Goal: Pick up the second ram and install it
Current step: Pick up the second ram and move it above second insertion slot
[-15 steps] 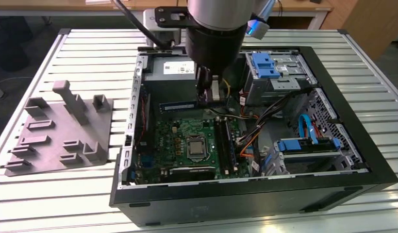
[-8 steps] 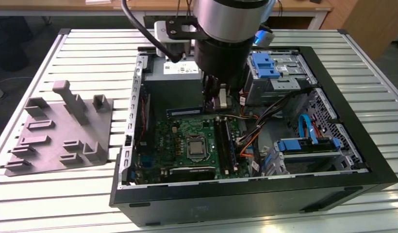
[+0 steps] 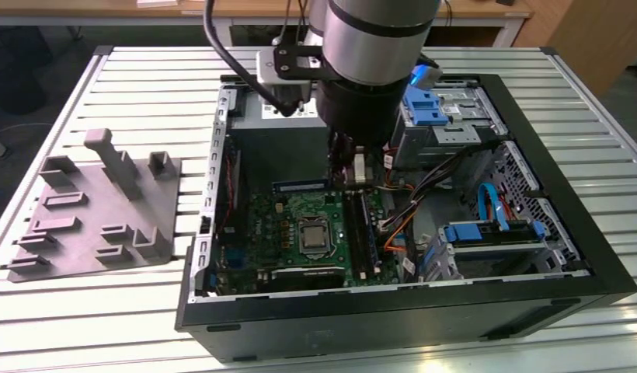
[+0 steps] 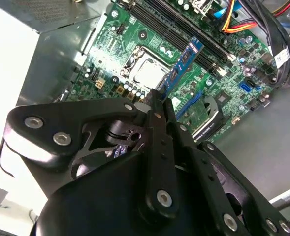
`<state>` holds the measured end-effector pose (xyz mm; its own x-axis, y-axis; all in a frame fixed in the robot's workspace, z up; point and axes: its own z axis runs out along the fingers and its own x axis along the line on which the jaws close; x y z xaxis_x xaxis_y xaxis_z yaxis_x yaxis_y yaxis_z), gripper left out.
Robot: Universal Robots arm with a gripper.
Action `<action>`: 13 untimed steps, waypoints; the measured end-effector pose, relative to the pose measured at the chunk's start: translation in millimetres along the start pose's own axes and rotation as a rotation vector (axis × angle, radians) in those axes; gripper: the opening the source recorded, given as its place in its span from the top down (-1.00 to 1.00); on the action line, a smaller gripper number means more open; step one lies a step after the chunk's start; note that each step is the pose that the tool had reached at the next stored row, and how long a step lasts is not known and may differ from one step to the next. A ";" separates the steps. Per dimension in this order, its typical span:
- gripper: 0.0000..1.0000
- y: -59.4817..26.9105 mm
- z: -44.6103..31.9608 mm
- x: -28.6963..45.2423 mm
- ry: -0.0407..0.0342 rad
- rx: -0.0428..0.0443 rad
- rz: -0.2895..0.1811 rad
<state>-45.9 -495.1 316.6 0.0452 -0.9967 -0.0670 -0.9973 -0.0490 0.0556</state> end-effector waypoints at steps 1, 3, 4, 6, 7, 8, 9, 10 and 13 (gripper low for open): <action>0.73 -0.4 1.7 0.1 -0.0002 0.0003 0.004; 0.73 -1.1 5.5 0.4 -0.0010 0.0011 0.015; 0.73 -1.5 7.2 0.6 -0.0011 0.0015 0.021; 0.73 -2.4 10.7 0.9 -0.0017 0.0021 0.031; 0.73 -3.2 12.5 1.0 -0.0019 0.0024 0.035; 0.73 -4.0 14.3 1.2 -0.0022 0.0026 0.039; 0.73 -4.1 15.6 1.2 -0.0023 0.0027 0.040; 0.73 -4.2 16.6 1.3 -0.0024 0.0028 0.041; 0.73 -4.3 17.9 1.4 -0.0022 0.0028 0.042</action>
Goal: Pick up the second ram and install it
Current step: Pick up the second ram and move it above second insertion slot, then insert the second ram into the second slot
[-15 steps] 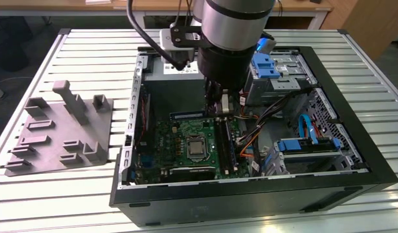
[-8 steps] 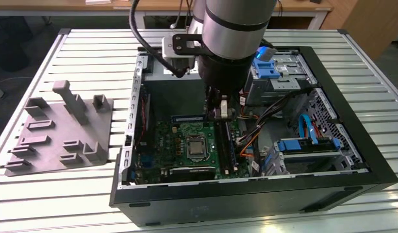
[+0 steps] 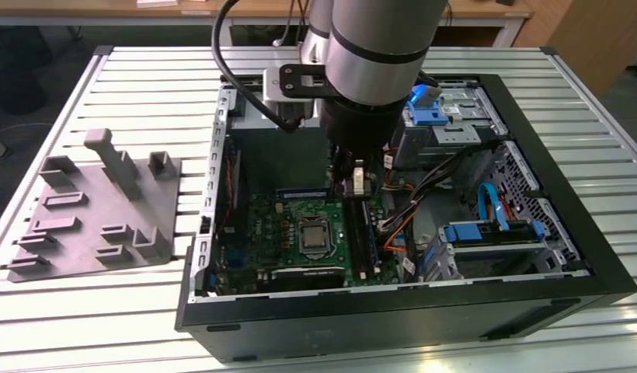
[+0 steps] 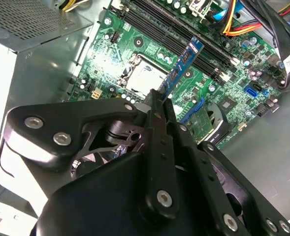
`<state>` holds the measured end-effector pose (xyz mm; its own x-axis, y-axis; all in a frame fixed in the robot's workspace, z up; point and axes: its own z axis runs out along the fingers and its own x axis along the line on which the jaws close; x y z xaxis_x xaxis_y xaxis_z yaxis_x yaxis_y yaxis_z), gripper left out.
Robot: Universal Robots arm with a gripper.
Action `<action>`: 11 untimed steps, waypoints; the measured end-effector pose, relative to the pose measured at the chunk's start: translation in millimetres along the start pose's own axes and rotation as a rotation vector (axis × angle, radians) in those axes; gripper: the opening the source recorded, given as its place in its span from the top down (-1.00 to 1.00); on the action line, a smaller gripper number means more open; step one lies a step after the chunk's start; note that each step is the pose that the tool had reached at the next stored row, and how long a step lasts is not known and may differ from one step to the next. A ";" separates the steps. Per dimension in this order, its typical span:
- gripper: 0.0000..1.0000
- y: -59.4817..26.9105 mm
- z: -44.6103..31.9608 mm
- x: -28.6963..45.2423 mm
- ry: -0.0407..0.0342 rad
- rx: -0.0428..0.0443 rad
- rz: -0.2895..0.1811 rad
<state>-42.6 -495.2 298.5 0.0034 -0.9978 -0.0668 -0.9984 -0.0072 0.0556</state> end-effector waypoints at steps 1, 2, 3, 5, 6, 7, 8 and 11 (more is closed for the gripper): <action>0.73 0.0 0.0 0.0 0.0001 -0.0001 0.000; 0.73 0.0 0.2 0.0 -0.0001 0.0000 0.000; 0.73 0.0 0.3 0.0 -0.0001 0.0000 0.000; 0.73 0.0 0.3 0.0 -0.0001 0.0000 0.000; 0.73 0.0 0.3 0.0 -0.0001 0.0000 0.000; 0.73 0.0 0.4 0.0 -0.0001 0.0000 0.000; 0.73 0.0 0.4 0.0 -0.0002 0.0000 0.000; 0.73 -0.1 0.4 0.0 -0.0001 0.0000 0.000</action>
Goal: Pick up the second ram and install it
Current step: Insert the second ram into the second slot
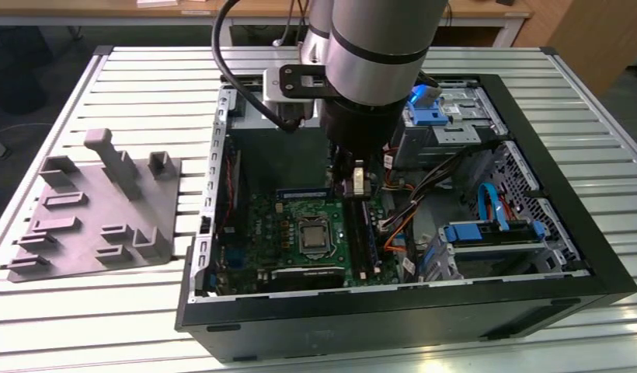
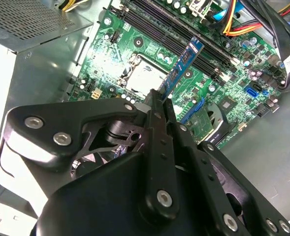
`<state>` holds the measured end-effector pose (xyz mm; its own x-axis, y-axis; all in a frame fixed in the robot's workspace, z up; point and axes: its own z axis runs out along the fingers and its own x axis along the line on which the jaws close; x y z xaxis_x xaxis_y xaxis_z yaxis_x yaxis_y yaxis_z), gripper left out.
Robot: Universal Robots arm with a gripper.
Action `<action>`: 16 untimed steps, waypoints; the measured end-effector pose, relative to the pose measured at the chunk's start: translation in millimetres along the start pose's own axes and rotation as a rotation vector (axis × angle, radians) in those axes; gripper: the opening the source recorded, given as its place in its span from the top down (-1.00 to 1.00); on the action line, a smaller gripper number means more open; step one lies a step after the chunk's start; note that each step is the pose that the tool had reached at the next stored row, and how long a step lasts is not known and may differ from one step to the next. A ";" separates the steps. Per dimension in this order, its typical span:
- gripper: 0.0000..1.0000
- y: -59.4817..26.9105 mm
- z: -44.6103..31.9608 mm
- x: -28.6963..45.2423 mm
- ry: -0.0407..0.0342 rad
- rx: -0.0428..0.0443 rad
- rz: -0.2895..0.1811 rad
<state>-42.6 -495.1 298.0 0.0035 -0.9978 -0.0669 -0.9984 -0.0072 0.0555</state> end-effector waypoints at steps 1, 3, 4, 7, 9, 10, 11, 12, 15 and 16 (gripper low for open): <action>0.73 0.0 0.0 0.0 0.0000 0.0000 0.000; 0.73 0.0 0.0 0.0 0.0000 0.0000 0.000; 0.73 0.0 0.1 0.0 -0.0002 0.0002 0.003; 0.73 0.0 0.1 0.0 -0.0026 0.0031 0.048; 0.73 0.0 0.2 0.0 -0.0044 0.0053 0.079; 0.73 0.0 0.2 0.0 -0.0053 0.0064 0.095; 0.73 0.0 0.2 0.0 -0.0063 0.0074 0.111; 0.73 0.0 0.3 0.0 -0.0072 0.0086 0.127; 0.73 0.0 0.4 0.0 -0.0100 0.0120 0.179; 0.73 0.0 0.5 0.0 -0.0110 0.0132 0.196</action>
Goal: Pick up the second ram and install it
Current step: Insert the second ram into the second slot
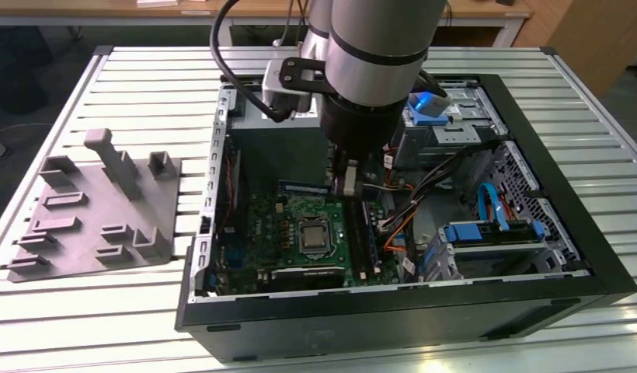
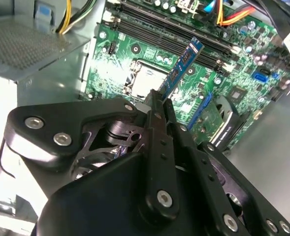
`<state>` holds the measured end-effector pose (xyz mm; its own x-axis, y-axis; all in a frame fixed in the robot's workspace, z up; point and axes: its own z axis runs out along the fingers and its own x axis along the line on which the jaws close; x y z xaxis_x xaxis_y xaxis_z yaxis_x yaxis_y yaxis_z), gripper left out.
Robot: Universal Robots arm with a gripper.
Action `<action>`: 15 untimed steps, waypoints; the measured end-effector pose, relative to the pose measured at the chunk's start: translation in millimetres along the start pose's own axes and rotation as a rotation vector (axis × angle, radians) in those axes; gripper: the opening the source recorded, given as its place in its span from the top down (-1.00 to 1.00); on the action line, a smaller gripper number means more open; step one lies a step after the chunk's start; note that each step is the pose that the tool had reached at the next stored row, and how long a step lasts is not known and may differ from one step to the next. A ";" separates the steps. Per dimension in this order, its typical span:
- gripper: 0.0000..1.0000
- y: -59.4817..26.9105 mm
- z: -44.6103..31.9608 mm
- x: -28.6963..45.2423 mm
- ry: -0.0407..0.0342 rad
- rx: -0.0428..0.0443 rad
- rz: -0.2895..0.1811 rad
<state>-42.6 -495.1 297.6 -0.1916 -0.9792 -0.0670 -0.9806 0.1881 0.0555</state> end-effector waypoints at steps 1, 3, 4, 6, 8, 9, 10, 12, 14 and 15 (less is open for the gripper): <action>0.73 0.0 0.0 0.0 -0.0009 0.0010 0.015; 0.73 0.0 0.2 0.0 -0.0026 0.0031 0.047; 0.73 0.0 0.2 0.0 -0.0034 0.0041 0.061; 0.73 0.0 0.3 0.0 -0.0050 0.0061 0.091; 0.73 0.0 0.4 0.0 -0.0068 0.0082 0.123; 0.73 0.0 0.5 0.0 -0.0078 0.0094 0.140; 0.73 0.0 0.6 0.0 -0.0086 0.0105 0.156; 0.73 0.0 0.7 0.0 -0.0105 0.0126 0.188; 0.73 0.0 0.8 0.1 -0.0121 0.0146 0.217; 0.73 0.0 0.9 0.1 -0.0129 0.0156 0.233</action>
<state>-42.6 -495.1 296.7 -0.4135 -0.9080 -0.0669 -0.9102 0.4104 0.0556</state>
